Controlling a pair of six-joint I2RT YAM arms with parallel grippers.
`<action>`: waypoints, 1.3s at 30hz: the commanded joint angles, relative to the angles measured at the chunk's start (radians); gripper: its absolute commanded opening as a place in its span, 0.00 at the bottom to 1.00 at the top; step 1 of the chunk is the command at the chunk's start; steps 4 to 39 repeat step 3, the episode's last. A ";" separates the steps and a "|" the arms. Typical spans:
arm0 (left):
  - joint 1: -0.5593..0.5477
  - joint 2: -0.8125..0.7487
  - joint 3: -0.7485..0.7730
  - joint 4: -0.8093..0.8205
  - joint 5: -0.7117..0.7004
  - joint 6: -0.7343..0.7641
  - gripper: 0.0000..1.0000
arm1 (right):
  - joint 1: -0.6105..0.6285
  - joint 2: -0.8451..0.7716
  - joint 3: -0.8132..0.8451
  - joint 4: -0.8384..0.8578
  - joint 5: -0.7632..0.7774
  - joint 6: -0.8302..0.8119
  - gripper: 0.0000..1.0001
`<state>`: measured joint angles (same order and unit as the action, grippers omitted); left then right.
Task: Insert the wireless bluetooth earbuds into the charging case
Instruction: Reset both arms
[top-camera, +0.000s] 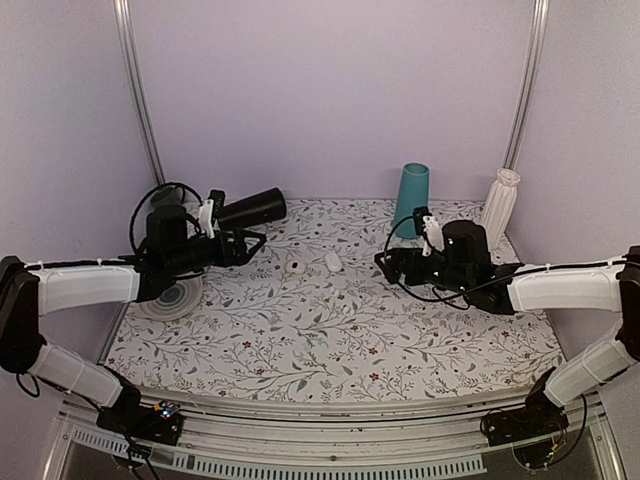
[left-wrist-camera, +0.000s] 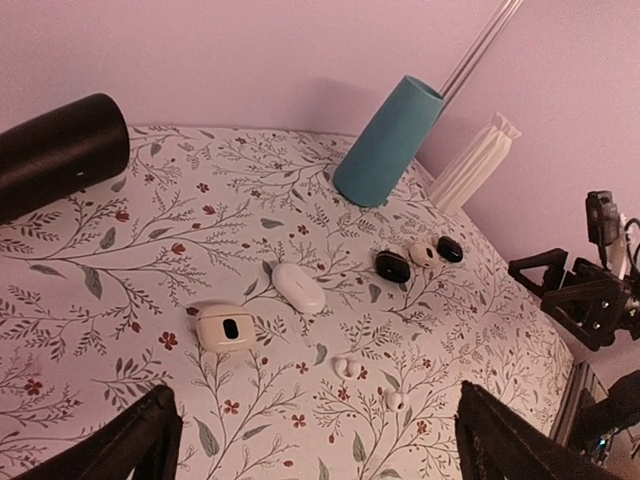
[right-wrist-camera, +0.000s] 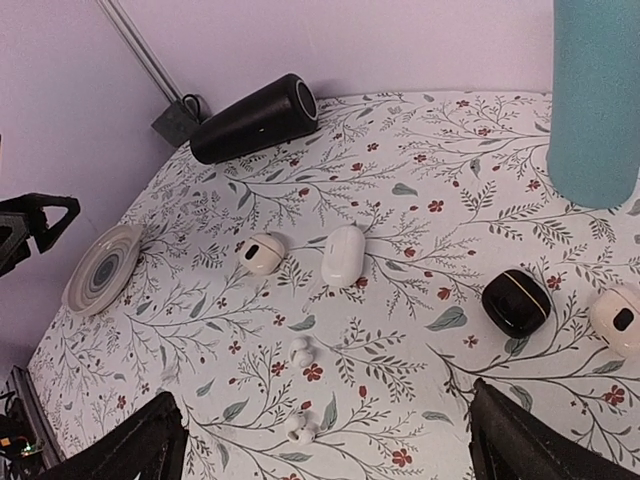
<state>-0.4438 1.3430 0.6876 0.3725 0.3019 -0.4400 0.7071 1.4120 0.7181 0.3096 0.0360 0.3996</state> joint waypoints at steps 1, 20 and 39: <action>0.008 0.013 0.024 0.033 0.014 -0.014 0.96 | 0.005 -0.019 0.008 0.055 0.015 -0.006 0.99; 0.007 0.010 0.023 0.032 0.014 -0.014 0.96 | 0.005 -0.012 0.019 0.052 0.017 -0.012 0.99; 0.007 0.010 0.023 0.032 0.014 -0.014 0.96 | 0.005 -0.012 0.019 0.052 0.017 -0.012 0.99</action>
